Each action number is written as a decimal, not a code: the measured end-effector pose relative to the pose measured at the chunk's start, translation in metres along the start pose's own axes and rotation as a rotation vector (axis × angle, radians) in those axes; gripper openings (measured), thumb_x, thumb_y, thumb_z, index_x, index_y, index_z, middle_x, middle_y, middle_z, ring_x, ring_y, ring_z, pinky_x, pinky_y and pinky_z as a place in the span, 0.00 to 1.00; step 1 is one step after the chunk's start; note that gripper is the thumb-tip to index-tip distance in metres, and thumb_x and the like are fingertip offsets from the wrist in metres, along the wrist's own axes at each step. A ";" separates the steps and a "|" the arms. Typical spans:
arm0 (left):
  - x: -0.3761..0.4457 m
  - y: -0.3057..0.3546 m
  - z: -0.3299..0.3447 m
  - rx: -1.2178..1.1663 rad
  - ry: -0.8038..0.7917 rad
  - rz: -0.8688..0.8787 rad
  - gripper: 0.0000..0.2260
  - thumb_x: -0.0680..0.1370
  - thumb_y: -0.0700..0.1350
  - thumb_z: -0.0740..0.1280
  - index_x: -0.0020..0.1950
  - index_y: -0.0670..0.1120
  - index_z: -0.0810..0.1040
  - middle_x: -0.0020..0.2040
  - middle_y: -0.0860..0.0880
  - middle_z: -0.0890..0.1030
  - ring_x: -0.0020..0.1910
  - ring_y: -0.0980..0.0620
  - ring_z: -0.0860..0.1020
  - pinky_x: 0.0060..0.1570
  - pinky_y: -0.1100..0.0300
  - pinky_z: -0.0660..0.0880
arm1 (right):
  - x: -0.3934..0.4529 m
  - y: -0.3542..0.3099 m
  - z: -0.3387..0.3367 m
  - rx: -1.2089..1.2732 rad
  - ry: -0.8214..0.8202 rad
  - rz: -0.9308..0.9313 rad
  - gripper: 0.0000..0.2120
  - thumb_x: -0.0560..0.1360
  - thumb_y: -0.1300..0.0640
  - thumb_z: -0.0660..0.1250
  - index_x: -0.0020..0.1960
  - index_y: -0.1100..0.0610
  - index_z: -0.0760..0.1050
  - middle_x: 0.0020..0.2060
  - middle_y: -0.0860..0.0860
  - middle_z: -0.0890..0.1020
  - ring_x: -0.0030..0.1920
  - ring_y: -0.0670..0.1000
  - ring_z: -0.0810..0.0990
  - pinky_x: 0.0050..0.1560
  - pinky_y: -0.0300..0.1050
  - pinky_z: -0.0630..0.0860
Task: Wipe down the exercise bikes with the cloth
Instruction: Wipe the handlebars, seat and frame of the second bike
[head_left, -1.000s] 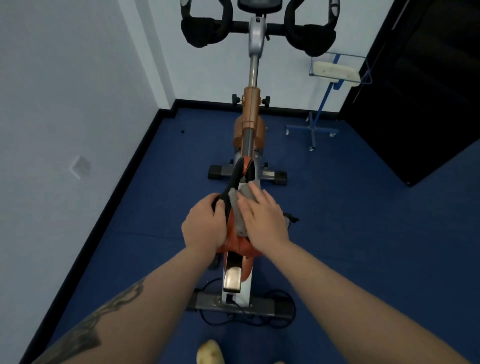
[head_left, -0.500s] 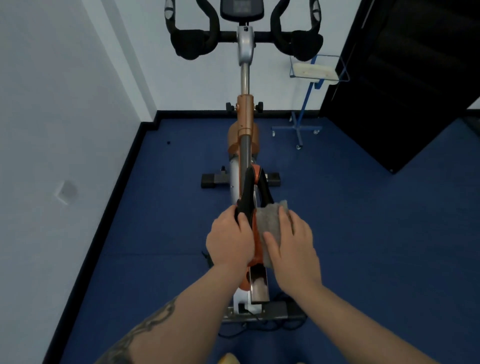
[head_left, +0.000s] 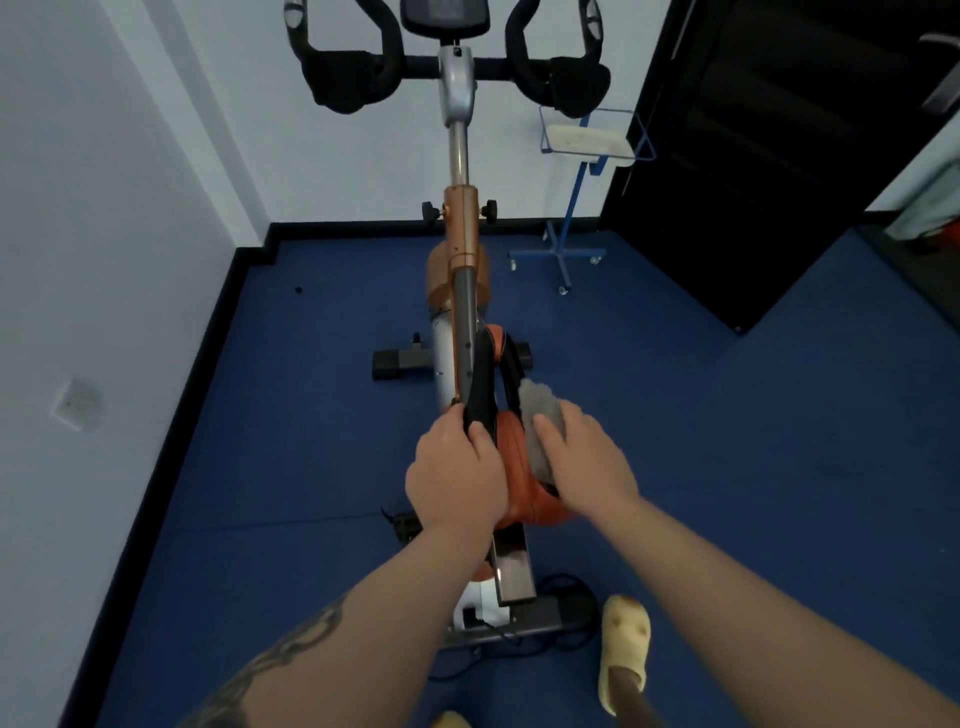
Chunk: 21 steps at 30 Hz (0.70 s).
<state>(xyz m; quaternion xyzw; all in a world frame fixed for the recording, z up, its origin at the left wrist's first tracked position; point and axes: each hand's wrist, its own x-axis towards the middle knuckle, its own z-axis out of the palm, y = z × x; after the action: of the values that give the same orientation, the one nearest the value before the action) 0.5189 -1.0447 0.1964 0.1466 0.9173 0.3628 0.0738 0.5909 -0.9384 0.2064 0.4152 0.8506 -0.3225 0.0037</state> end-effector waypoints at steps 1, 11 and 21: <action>0.000 -0.001 0.000 -0.003 -0.002 -0.004 0.14 0.82 0.48 0.55 0.64 0.51 0.76 0.54 0.53 0.80 0.52 0.52 0.77 0.47 0.54 0.74 | 0.007 -0.002 -0.004 0.060 -0.039 0.042 0.22 0.83 0.42 0.48 0.67 0.55 0.67 0.61 0.55 0.76 0.54 0.53 0.73 0.51 0.48 0.70; -0.001 0.001 0.002 -0.004 0.057 -0.008 0.11 0.81 0.47 0.57 0.58 0.52 0.78 0.49 0.54 0.80 0.47 0.51 0.77 0.41 0.56 0.67 | 0.001 -0.003 -0.008 -0.091 -0.040 -0.094 0.24 0.82 0.41 0.49 0.71 0.53 0.63 0.65 0.52 0.72 0.62 0.54 0.72 0.58 0.53 0.72; -0.004 0.002 0.002 -0.046 0.098 -0.020 0.13 0.81 0.47 0.59 0.62 0.52 0.78 0.51 0.54 0.82 0.50 0.51 0.78 0.44 0.56 0.71 | 0.007 -0.006 -0.005 -0.153 -0.080 -0.295 0.30 0.82 0.42 0.49 0.80 0.53 0.47 0.76 0.52 0.60 0.73 0.53 0.62 0.68 0.52 0.67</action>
<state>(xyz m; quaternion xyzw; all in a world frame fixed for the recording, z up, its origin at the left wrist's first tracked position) 0.5233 -1.0431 0.1962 0.1179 0.9126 0.3898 0.0356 0.5838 -0.9334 0.2119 0.2710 0.9237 -0.2700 0.0219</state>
